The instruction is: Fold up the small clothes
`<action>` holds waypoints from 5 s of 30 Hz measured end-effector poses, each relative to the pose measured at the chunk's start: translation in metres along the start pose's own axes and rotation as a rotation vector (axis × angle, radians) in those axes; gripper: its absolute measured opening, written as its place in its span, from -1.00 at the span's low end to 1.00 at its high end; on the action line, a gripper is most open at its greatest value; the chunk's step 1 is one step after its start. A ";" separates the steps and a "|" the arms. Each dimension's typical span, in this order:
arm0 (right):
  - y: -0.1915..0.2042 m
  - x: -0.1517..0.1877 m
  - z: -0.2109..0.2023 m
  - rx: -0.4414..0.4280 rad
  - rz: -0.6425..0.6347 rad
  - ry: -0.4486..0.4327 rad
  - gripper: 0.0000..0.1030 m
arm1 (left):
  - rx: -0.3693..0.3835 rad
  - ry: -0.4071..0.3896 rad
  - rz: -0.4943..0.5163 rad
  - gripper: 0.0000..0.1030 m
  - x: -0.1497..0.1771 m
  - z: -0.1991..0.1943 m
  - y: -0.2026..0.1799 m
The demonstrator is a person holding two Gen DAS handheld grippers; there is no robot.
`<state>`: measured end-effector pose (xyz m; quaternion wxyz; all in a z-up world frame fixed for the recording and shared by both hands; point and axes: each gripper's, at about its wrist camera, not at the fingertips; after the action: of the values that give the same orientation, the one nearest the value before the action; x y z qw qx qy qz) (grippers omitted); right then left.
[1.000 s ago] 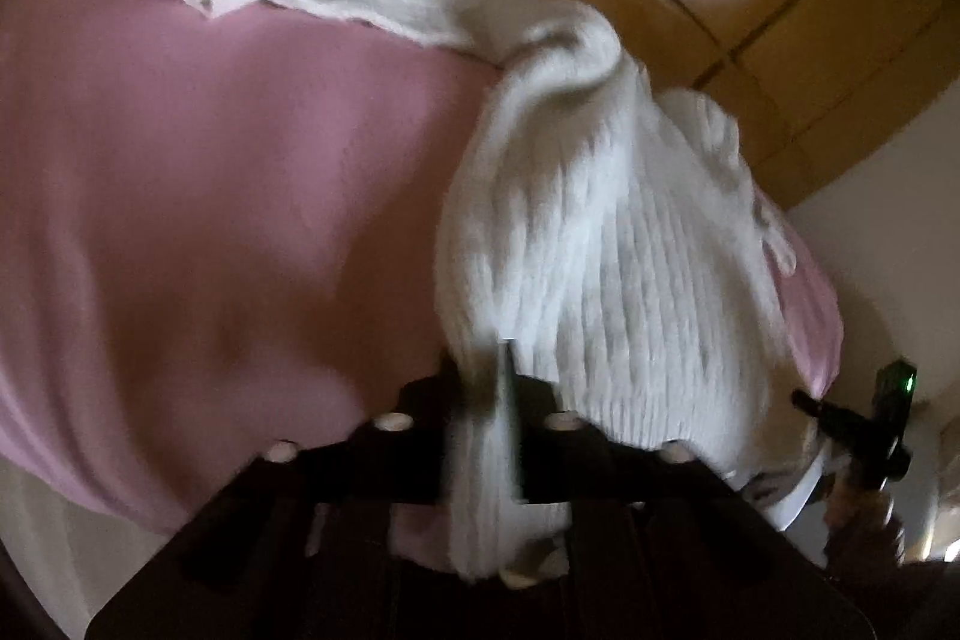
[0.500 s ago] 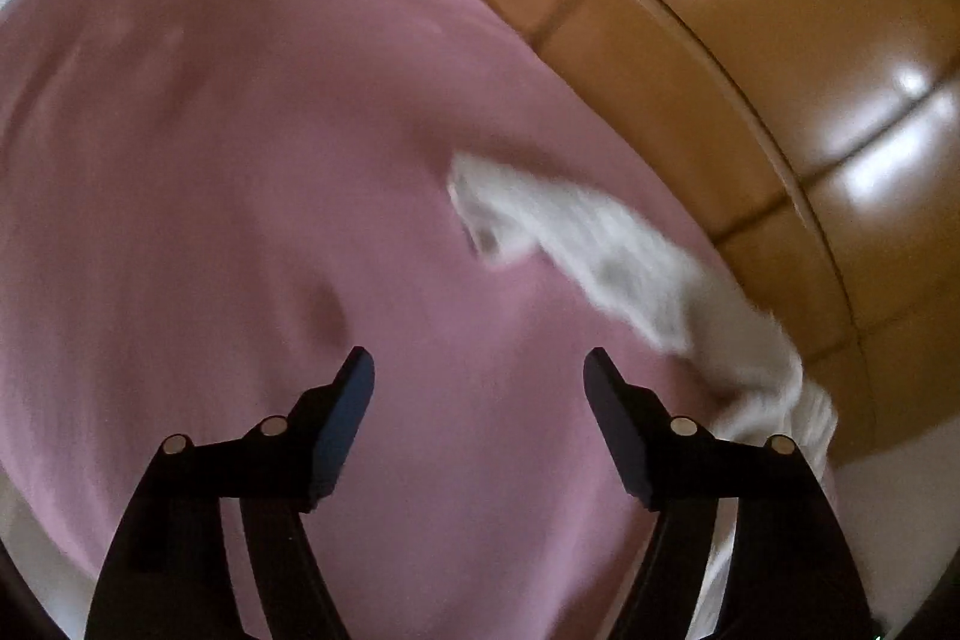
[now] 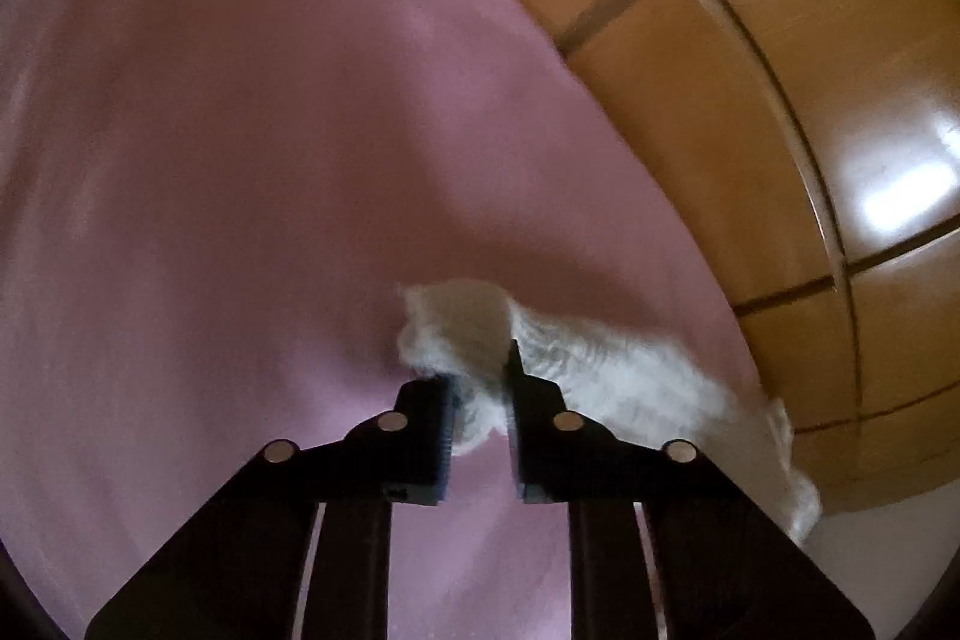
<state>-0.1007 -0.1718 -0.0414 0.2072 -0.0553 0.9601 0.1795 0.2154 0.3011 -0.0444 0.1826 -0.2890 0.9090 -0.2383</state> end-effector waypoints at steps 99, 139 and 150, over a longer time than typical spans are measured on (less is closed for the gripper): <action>-0.017 -0.165 0.059 0.008 -0.267 0.118 -0.99 | -0.158 0.065 0.816 -0.61 0.278 -0.162 0.075; 0.023 -0.249 0.037 0.197 -0.311 -0.018 0.24 | -0.090 -0.253 0.548 -0.90 0.106 -0.222 0.086; 0.060 -0.290 0.111 0.166 -0.469 0.269 0.68 | 0.023 -0.089 0.578 -0.90 0.193 -0.242 0.095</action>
<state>0.1942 -0.0661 0.0044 0.1177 -0.2820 0.9514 0.0383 -0.0875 0.3301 0.0650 0.2861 -0.0260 0.9420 -0.1737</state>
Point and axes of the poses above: each gripper's, at about its wrist camera, not at the fingertips, and z roughly the way its jaws point, y to its left, x to its underside, and after that the axes turned 12 degrees about y, right-handed
